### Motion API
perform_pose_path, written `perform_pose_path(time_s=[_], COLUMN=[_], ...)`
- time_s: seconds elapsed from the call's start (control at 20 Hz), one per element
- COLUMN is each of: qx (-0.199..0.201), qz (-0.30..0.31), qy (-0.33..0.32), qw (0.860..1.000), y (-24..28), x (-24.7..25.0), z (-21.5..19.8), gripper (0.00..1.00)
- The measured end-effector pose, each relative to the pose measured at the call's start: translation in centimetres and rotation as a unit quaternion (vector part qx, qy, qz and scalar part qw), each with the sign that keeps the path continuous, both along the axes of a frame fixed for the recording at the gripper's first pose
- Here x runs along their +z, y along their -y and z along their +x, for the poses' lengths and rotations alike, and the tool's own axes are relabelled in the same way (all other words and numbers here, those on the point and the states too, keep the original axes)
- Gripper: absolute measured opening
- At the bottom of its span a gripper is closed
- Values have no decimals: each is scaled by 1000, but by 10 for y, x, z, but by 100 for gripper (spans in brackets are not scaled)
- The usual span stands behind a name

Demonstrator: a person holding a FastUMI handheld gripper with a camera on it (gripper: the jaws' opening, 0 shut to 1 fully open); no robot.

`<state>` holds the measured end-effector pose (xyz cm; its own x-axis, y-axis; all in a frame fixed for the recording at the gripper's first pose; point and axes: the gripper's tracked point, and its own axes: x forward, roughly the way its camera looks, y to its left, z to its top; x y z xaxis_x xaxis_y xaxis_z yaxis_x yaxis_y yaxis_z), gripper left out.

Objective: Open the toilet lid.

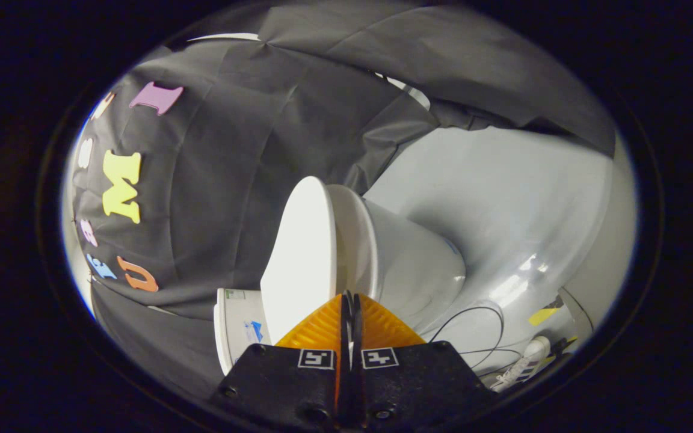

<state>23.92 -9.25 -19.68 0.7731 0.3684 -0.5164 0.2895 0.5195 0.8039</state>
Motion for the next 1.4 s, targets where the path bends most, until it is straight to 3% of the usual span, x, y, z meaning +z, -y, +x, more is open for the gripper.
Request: perform_pose_path(time_s=[0.85,1.4], qx=[4,21], qz=[-92,-151], qy=[37,93], qw=[995,984], y=[-33,-90], x=[103,184], z=[-10,-24], gripper=[4,4])
